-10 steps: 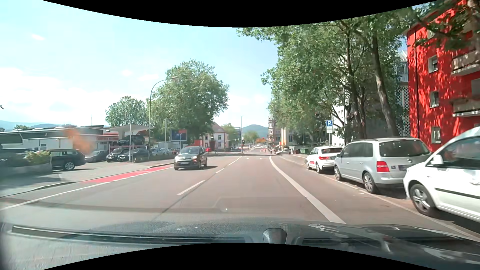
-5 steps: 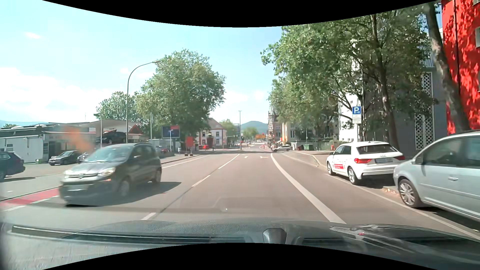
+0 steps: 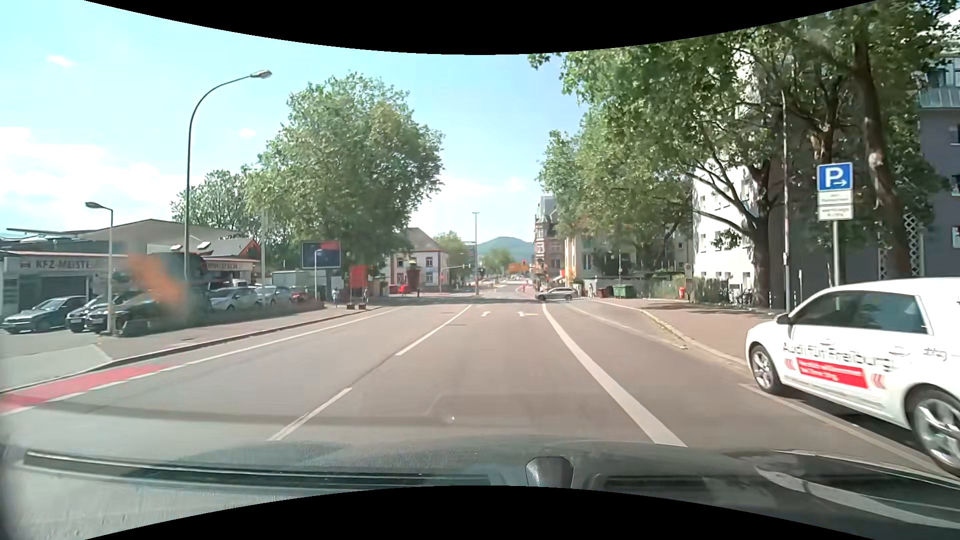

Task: Follow the waypoints while adhering to traffic rules and regulations

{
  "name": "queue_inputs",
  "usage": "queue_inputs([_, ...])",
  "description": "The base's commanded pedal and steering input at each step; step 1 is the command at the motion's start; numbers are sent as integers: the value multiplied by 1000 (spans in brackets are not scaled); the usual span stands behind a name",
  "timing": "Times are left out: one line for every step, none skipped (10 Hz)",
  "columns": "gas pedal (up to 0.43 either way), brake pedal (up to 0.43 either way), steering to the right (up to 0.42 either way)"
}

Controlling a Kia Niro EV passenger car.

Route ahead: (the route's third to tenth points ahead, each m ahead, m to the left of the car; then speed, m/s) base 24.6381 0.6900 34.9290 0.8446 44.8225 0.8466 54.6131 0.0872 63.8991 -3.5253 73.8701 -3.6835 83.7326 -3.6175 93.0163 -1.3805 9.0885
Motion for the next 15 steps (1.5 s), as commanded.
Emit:
queue_inputs([47,0,10])
queue_inputs([47,0,10])
queue_inputs([47,0,10])
queue_inputs([47,0,10])
queue_inputs([47,0,10])
queue_inputs([47,0,10])
queue_inputs([47,0,10])
queue_inputs([47,0,10])
queue_inputs([47,0,10])
queue_inputs([47,0,10])
queue_inputs([47,0,9])
queue_inputs([47,0,9])
queue_inputs([39,0,8])
queue_inputs([39,0,8])
queue_inputs([0,0,7])
